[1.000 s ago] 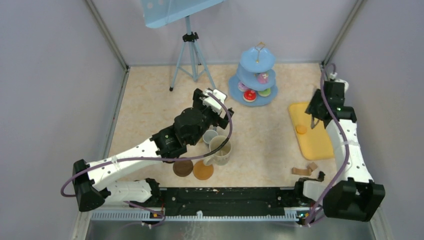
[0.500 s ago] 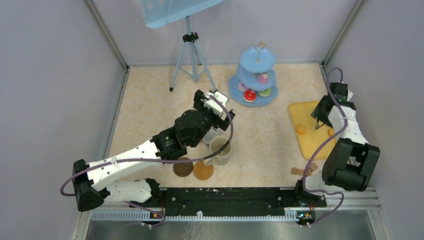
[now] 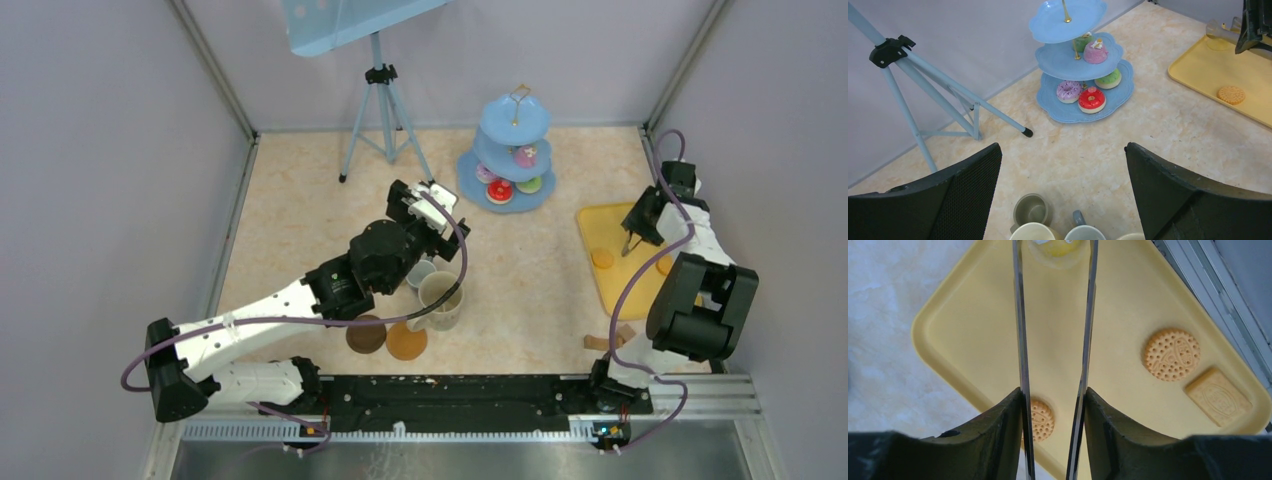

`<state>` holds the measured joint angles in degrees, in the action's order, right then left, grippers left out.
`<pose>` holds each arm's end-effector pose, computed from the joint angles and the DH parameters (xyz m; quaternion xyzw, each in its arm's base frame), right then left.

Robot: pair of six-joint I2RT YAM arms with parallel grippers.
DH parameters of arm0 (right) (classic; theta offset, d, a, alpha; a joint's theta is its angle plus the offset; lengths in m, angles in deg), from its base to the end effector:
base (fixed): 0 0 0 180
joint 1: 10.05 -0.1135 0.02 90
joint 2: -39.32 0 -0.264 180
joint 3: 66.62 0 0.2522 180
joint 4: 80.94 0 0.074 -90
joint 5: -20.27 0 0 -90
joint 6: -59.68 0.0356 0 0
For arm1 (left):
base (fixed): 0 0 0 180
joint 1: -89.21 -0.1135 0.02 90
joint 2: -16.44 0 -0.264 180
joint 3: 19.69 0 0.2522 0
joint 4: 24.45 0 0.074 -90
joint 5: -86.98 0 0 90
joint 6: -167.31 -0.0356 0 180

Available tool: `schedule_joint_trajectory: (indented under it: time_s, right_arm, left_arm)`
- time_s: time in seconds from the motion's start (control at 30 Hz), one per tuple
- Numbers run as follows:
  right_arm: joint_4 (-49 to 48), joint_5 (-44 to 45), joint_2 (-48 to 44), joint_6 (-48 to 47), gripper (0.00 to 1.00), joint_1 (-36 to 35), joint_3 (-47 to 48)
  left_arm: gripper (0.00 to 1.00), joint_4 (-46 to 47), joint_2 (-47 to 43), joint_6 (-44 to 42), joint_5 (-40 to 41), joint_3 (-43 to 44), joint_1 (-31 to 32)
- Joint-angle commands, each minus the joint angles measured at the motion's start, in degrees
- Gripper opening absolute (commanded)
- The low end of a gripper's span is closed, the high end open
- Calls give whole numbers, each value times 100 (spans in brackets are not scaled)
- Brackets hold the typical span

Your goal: Serve the afternoon tea

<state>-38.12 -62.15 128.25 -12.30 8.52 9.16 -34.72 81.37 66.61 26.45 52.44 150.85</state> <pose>0.3036 -0.1069 0.2295 0.3179 0.8998 -0.0646 0.2917 0.1404 -0.2233 0.3786 0.2730 0.6699 -0.1194 0.6800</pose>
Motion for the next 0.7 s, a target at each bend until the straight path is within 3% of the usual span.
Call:
schedule_joint_trajectory:
  time_s: [0.0,0.2,0.67]
  right_arm:
    - [-320,-285,-34,3,42,17,205]
    - [-362,-468,-285,12,29,20,-160]
    - [129,-731,-1593,-33,19,14,-528]
  left_arm:
    - [99,375,28,-92,99,-44,29]
    - [99,416,220,-115,101,-72,26]
    - [99,-67,351,336,-137,315,-29]
